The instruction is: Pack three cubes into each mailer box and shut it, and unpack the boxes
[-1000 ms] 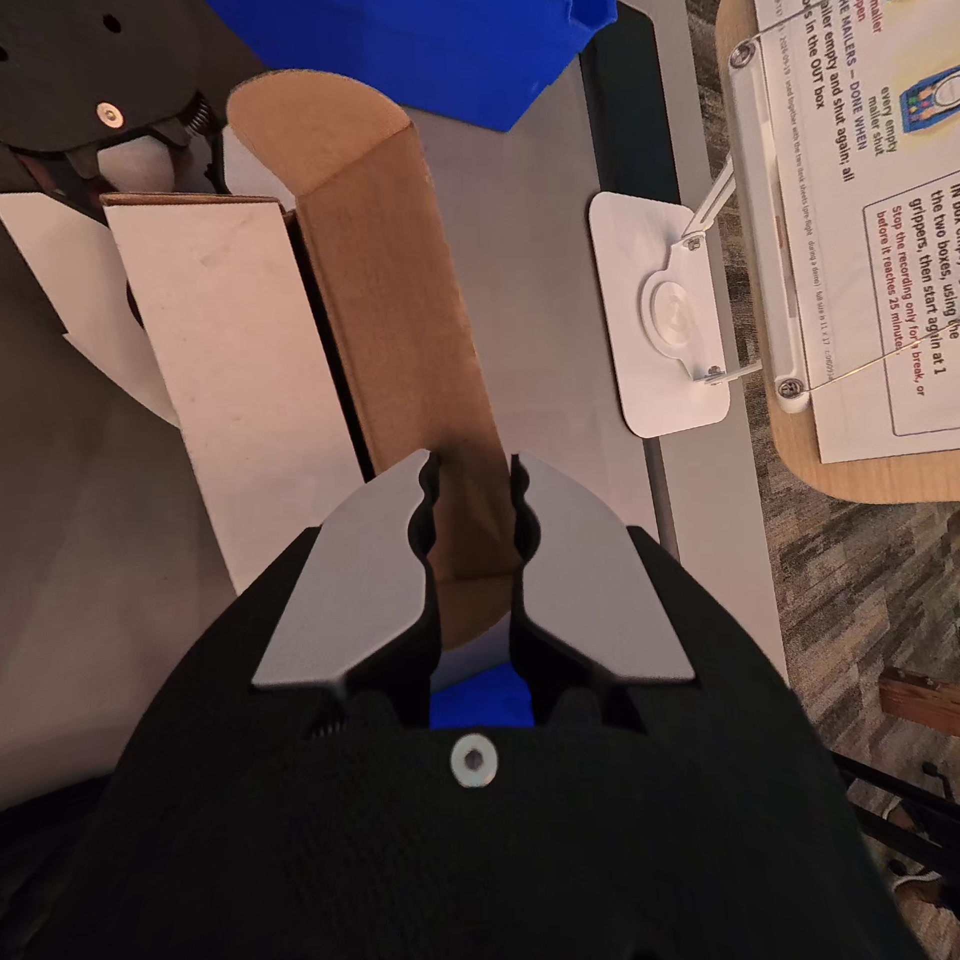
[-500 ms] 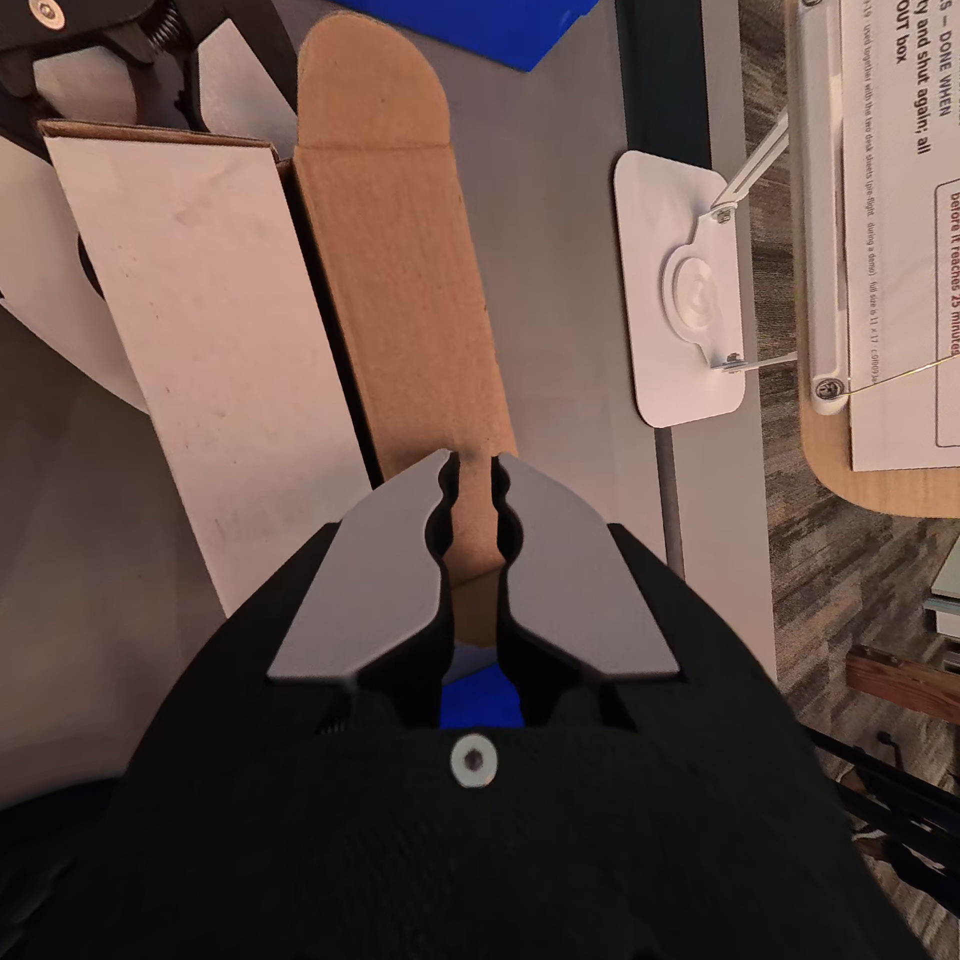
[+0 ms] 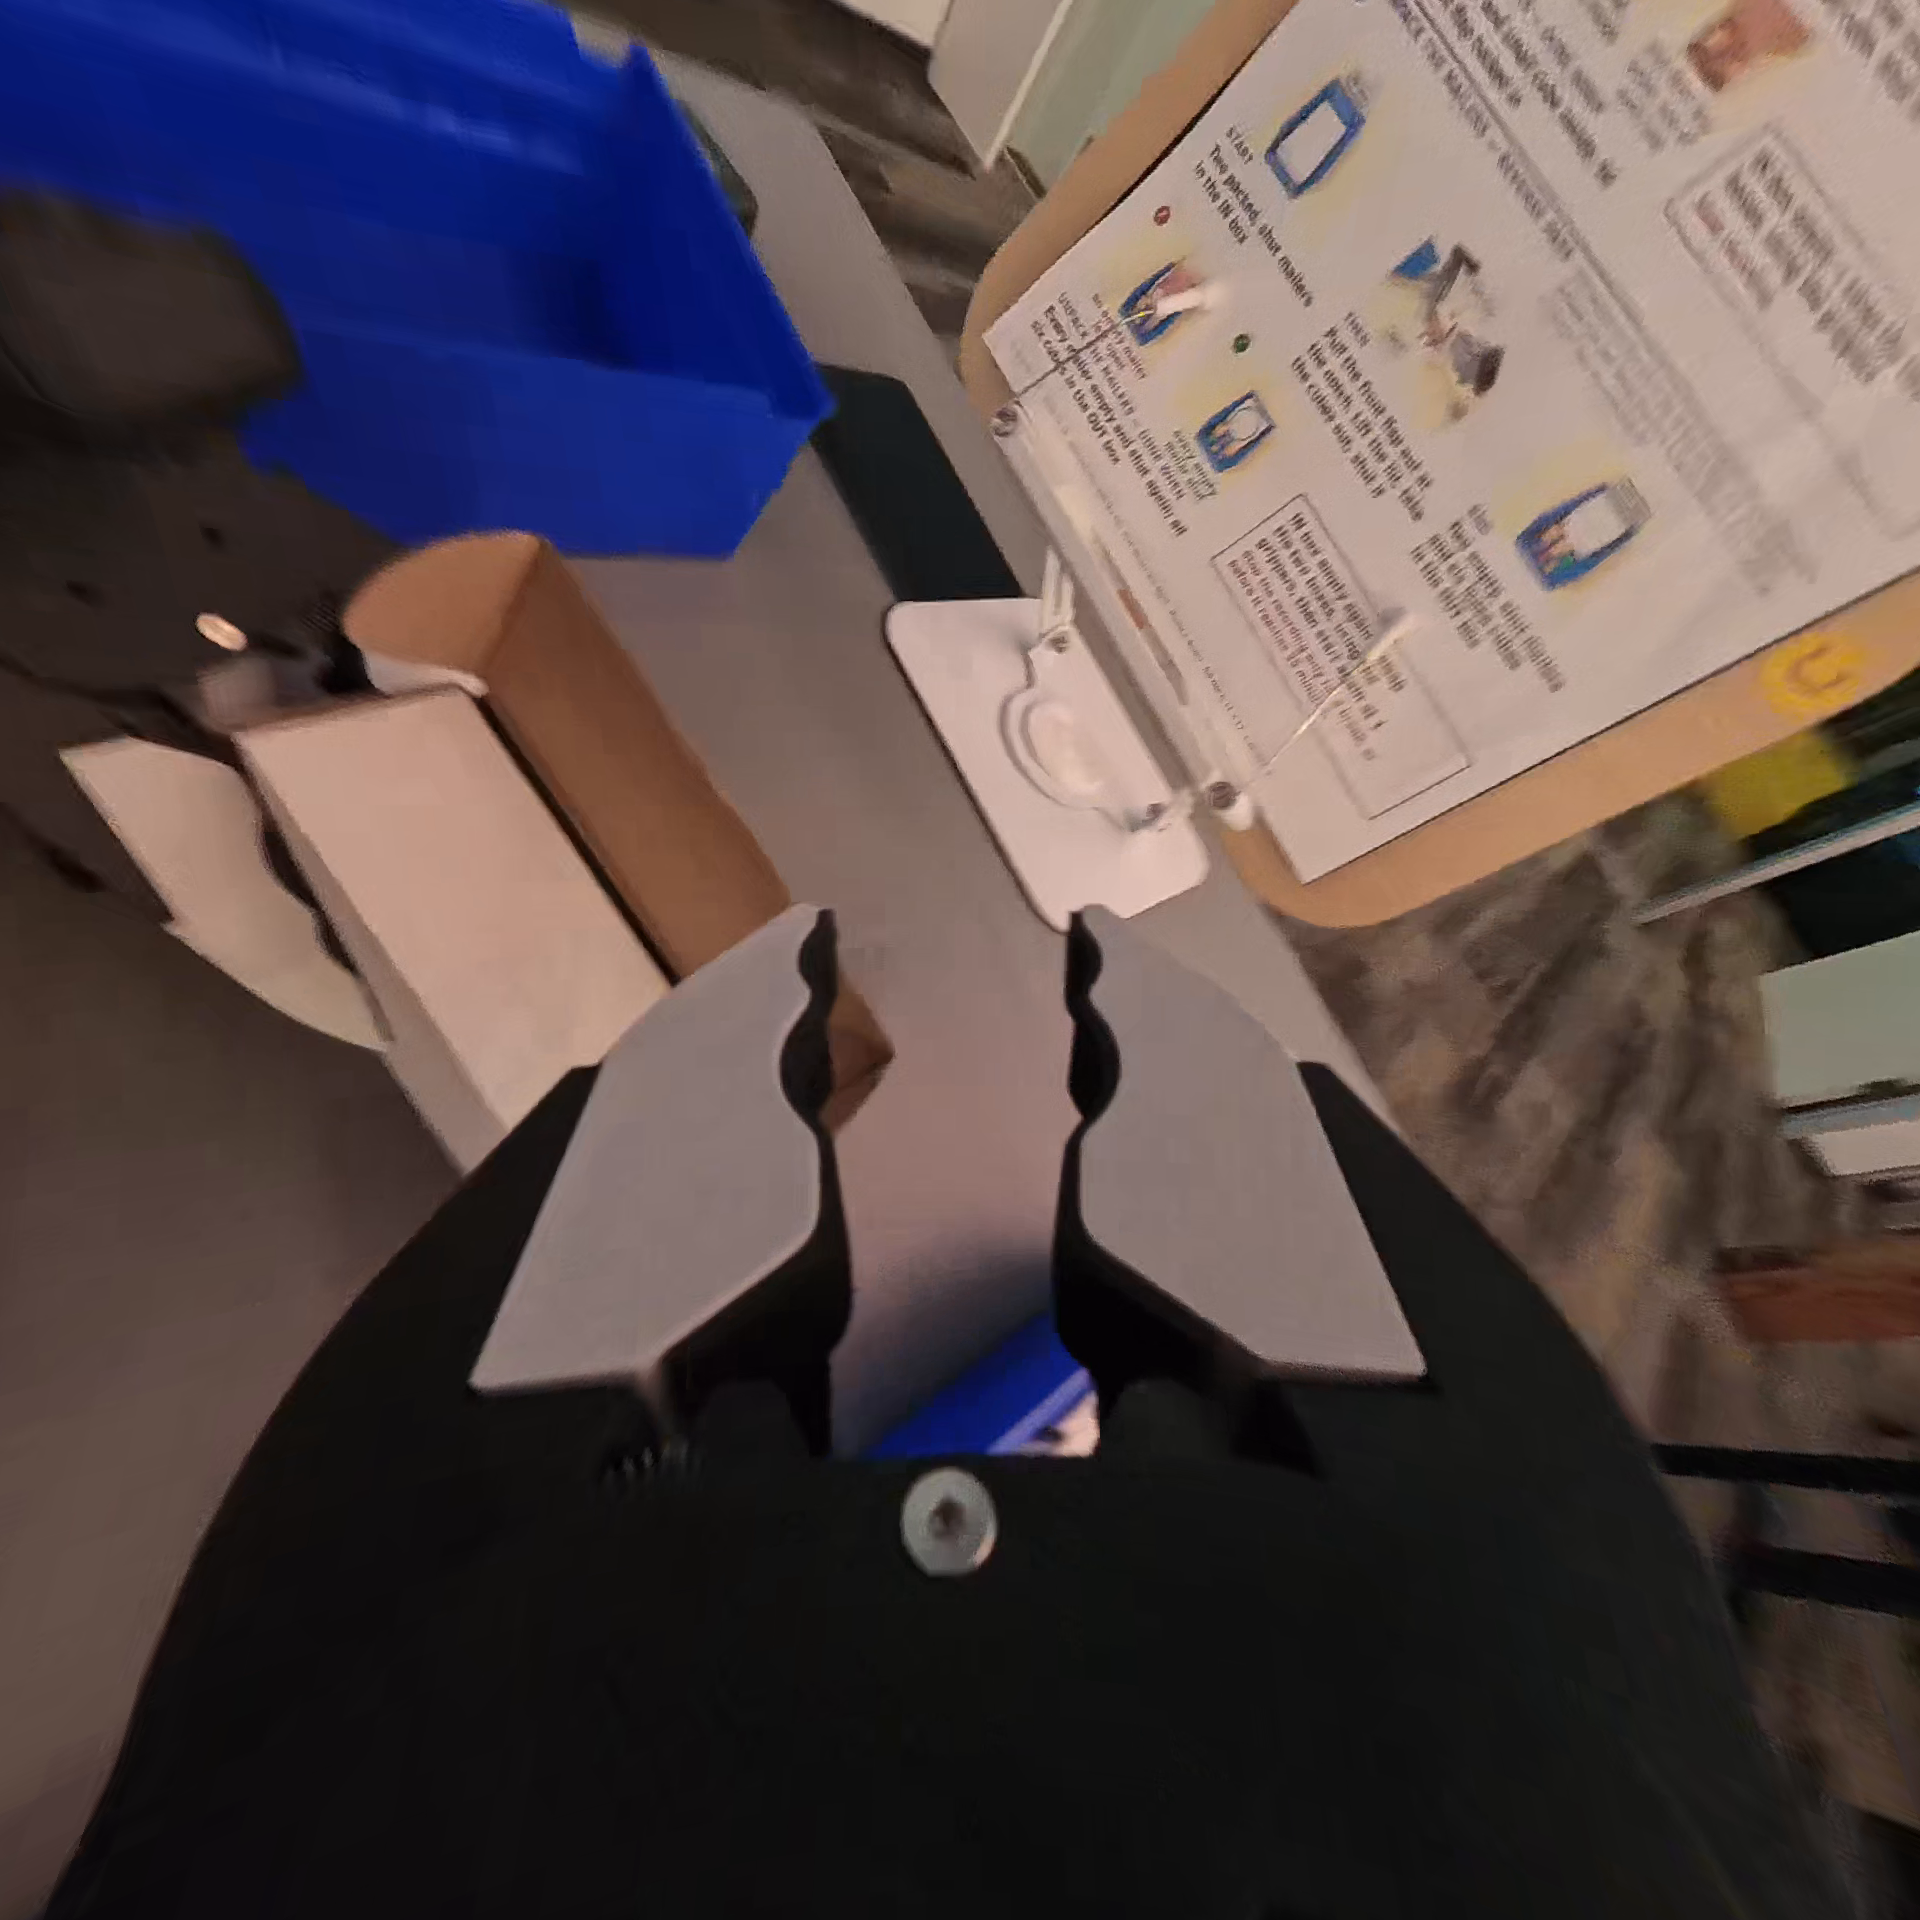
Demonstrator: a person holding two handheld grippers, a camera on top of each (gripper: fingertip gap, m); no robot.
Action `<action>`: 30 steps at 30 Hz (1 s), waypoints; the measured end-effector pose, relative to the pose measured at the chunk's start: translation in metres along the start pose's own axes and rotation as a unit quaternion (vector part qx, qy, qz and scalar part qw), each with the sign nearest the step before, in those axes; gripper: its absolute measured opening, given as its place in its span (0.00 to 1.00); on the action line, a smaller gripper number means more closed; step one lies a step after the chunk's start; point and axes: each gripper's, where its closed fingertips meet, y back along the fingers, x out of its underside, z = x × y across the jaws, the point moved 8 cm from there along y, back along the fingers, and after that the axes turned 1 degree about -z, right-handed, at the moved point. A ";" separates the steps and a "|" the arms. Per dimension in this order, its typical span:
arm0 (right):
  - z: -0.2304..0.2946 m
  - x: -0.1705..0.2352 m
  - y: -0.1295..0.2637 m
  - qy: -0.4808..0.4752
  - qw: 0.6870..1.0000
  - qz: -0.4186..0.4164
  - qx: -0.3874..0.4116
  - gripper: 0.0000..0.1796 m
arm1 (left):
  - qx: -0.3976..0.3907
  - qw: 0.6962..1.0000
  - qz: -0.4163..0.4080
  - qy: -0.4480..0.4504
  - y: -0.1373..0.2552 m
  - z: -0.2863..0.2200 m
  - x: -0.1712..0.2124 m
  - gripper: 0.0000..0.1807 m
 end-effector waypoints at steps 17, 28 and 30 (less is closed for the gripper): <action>0.108 0.043 -0.027 0.116 0.984 0.094 -0.095 0.26 | 0.014 0.999 0.005 0.037 0.014 0.002 -0.003 0.64; 0.121 0.053 -0.029 0.156 0.986 0.060 -0.006 0.28 | 0.010 0.999 -0.031 -0.041 0.103 0.008 -0.110 0.36; 0.122 0.054 -0.030 0.151 0.987 0.058 -0.002 0.28 | 0.014 0.986 0.096 -0.135 0.081 0.015 -0.129 0.37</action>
